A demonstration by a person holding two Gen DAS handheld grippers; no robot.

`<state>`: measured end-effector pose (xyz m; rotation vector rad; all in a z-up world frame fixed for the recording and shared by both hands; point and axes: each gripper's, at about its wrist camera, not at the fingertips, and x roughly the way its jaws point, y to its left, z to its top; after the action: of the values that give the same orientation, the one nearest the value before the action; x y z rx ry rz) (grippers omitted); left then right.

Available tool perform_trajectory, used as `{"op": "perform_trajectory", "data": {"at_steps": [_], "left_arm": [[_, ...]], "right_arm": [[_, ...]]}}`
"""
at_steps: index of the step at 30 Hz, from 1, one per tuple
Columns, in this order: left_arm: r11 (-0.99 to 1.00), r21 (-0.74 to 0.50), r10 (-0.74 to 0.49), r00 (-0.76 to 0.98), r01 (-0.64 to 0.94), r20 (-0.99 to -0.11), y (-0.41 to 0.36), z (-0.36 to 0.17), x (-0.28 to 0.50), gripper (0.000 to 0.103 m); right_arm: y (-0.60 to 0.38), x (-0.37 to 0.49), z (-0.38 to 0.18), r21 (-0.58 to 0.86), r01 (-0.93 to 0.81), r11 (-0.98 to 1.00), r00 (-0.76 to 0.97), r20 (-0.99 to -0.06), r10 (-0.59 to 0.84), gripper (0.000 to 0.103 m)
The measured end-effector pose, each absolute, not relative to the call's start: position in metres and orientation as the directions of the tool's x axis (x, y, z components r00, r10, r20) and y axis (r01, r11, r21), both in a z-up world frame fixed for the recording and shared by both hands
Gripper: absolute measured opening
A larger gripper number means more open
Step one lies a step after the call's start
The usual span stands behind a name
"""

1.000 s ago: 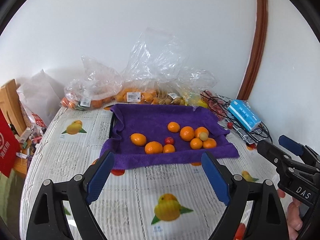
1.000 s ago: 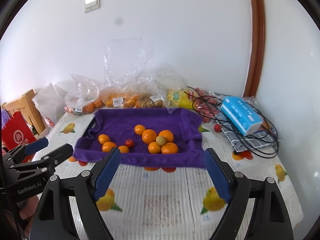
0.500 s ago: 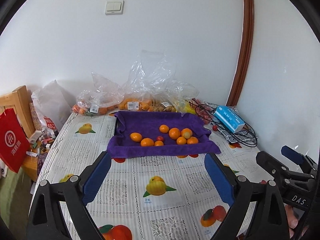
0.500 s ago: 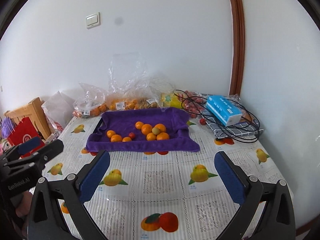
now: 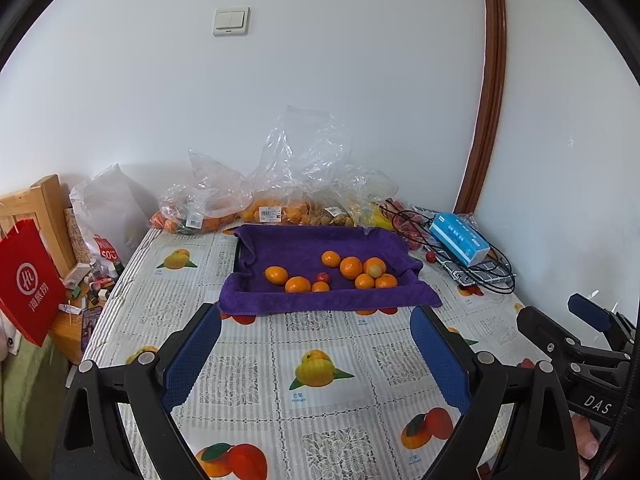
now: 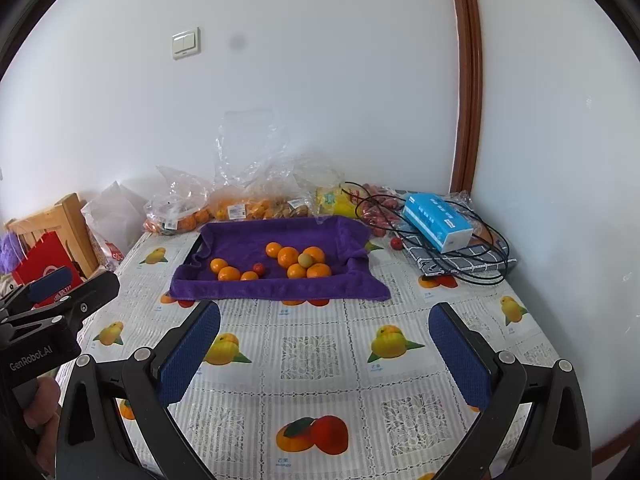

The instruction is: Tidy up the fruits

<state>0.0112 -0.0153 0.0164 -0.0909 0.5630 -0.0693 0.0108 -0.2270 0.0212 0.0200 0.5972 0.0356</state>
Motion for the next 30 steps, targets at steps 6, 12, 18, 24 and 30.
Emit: {"op": "perform_trajectory", "data": {"at_steps": [6, 12, 18, 24, 30], "left_arm": [[0.994, -0.105, -0.085, 0.841, 0.033, -0.534, -0.0156, 0.0147, 0.012, 0.096], [0.994, -0.103, -0.083, 0.839, 0.032, -0.537, -0.0167, 0.0146, 0.0127, 0.096], [0.994, -0.102, -0.083, 0.84, 0.033, -0.537, -0.0171, 0.0149, 0.0129, 0.096], [0.994, -0.104, -0.083, 0.842, 0.032, -0.533, -0.0165, 0.0148, 0.0119, 0.096], [0.994, -0.103, -0.08, 0.844, 0.03, -0.53, -0.0156, 0.0153, 0.0105, 0.096]], "right_arm": [[-0.2263, 0.0104, 0.0211, 0.032, -0.024, 0.999, 0.829, -0.559, 0.038, 0.103], [-0.2248, 0.0082, 0.0232, 0.033, -0.027, 0.999, 0.833, -0.552, 0.041, 0.103], [-0.2225, 0.0074, 0.0238, 0.027, -0.028, 0.999, 0.833, -0.552, 0.038, 0.103], [-0.2212, 0.0065, 0.0244, 0.026, -0.028, 0.999, 0.834, -0.551, 0.038, 0.103], [-0.2207, 0.0063, 0.0242, 0.025, -0.028, 0.999, 0.834, -0.55, 0.037, 0.103]]}}
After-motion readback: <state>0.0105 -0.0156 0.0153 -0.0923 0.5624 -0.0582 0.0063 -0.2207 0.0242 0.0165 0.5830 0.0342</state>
